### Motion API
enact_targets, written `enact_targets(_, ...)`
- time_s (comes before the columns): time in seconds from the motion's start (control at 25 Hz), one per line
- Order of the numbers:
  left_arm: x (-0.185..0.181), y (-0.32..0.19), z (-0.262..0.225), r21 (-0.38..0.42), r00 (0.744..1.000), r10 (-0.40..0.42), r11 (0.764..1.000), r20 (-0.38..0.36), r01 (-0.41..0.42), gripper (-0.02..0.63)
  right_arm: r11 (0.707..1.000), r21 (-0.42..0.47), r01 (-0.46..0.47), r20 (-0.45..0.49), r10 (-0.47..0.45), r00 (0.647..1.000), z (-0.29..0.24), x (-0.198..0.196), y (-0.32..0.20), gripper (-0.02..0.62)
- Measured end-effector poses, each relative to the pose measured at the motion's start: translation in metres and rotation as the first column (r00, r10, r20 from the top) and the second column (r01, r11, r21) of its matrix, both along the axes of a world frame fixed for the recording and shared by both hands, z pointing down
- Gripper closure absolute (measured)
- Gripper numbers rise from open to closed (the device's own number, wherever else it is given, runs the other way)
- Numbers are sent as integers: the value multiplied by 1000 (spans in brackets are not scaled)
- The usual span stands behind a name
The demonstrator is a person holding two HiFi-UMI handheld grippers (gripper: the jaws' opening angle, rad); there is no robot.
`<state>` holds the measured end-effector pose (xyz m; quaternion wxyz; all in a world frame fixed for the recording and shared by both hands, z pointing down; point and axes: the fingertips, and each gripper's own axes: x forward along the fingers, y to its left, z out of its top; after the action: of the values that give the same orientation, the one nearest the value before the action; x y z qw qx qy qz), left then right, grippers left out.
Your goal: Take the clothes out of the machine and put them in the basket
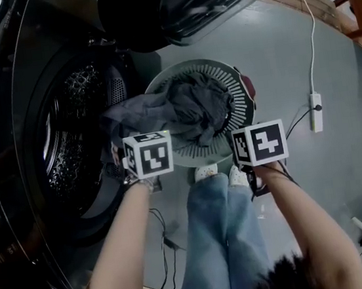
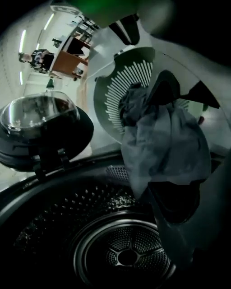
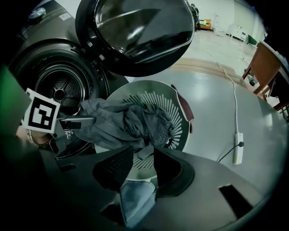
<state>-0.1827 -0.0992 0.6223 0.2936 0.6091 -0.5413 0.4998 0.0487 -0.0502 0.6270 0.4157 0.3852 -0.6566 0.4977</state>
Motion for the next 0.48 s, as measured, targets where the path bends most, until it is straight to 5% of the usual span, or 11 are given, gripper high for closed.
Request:
enact_targets(0.16,-70,18,11,-51,983,-83,994,162,93,104,1000,-4,13,0,-13,1000,2,-3,2,451)
enact_targets(0.48,-102,38,36,-195,980,-122,969,155,151,112,998,-15,55,-11,-56,998,6,-8,8,451)
